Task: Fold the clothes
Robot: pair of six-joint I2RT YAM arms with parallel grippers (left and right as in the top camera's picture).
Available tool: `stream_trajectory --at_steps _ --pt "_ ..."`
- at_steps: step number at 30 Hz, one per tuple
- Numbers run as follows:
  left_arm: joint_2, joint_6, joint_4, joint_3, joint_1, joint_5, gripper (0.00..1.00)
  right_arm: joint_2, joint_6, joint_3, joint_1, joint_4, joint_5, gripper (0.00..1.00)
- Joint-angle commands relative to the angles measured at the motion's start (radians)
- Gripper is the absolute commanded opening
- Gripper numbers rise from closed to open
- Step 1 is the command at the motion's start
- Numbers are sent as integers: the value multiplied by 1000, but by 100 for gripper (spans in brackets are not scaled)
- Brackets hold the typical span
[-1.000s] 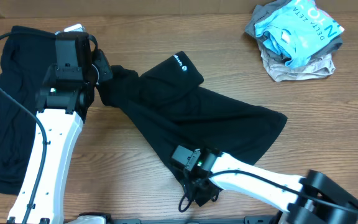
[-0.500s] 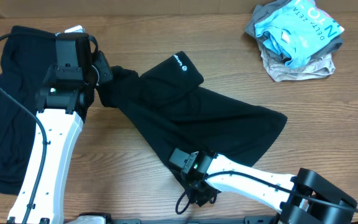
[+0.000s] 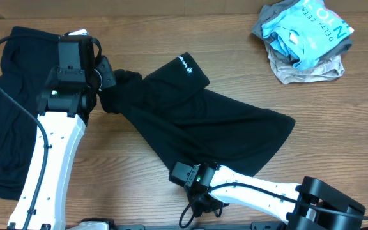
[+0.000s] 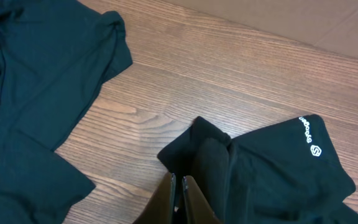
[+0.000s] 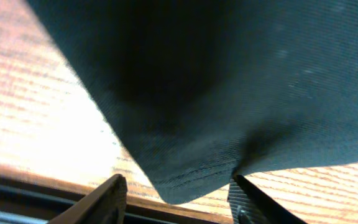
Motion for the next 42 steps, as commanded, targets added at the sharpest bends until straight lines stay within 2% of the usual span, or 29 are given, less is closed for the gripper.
stream_trajectory --at_steps 1,7,11,16,24,36,39,41,42 --pt "3 23 0 8 -6 -6 6 1 124 -8 5 3 51 52" --pt "3 23 -1 8 -6 -6 6 1 156 -8 5 0 66 45" --pt "3 23 -1 8 -6 -6 7 1 156 -8 5 1 63 46" --pt "3 23 -11 8 -6 -5 7 1 116 -8 5 6 39 52" --pt "3 23 -27 8 -6 -6 7 1 22 -8 5 42 11 49" --pt "3 23 -34 8 -6 -5 7 1 19 -44 5 59 1 49" --pt "3 23 -34 8 -6 -5 7 1 19 -48 4 65 -3 45" --pt "3 23 -34 8 -6 -5 7 1 19 -48 4 68 -3 39" --pt "3 23 -34 8 -6 -5 7 1 19 -48 4 68 -3 32"
